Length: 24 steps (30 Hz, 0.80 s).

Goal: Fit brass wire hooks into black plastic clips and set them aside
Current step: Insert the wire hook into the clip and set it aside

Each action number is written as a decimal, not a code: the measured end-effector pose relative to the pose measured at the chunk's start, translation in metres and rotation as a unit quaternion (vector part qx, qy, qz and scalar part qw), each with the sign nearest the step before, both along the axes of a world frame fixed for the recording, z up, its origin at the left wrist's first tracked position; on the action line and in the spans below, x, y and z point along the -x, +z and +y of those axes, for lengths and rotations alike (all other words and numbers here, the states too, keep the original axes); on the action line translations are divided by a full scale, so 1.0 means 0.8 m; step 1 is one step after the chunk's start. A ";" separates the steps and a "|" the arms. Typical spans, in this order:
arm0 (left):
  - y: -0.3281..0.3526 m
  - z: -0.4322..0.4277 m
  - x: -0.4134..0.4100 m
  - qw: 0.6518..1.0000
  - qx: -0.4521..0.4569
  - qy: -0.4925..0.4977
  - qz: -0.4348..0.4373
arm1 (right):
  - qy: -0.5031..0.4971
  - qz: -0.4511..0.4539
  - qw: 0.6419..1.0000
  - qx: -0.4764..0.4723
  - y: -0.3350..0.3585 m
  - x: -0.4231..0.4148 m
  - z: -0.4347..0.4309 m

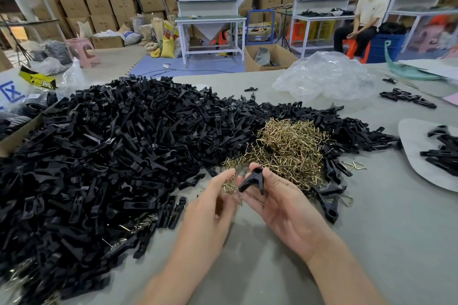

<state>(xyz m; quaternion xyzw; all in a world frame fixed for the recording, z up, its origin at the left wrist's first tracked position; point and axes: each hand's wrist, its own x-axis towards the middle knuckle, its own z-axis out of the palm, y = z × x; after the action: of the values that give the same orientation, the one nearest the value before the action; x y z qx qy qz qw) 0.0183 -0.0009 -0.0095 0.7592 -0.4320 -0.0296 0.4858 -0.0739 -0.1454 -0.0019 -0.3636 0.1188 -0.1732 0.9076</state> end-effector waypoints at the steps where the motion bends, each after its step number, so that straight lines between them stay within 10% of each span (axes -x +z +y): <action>1: 0.001 0.000 0.000 1.000 -0.003 0.010 -0.026 | 0.001 -0.002 1.000 -0.004 0.000 0.000 0.000; 12: 0.013 0.001 0.000 0.997 0.043 0.061 -0.007 | -0.006 -0.008 1.000 -0.024 0.001 -0.001 0.005; 16: 0.017 0.002 -0.008 0.982 0.065 0.053 0.167 | -0.039 -0.012 0.999 -0.024 0.002 0.000 0.002; 24: 0.032 -0.011 0.008 0.780 0.203 -0.037 0.590 | -0.102 -0.007 0.993 -0.064 0.005 -0.002 0.000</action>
<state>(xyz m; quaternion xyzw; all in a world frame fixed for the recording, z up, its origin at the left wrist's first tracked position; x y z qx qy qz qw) 0.0117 -0.0096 0.0163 0.4602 -0.0847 -0.4011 0.7875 -0.0724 -0.1454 0.0018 -0.2899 0.1595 -0.2593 0.9074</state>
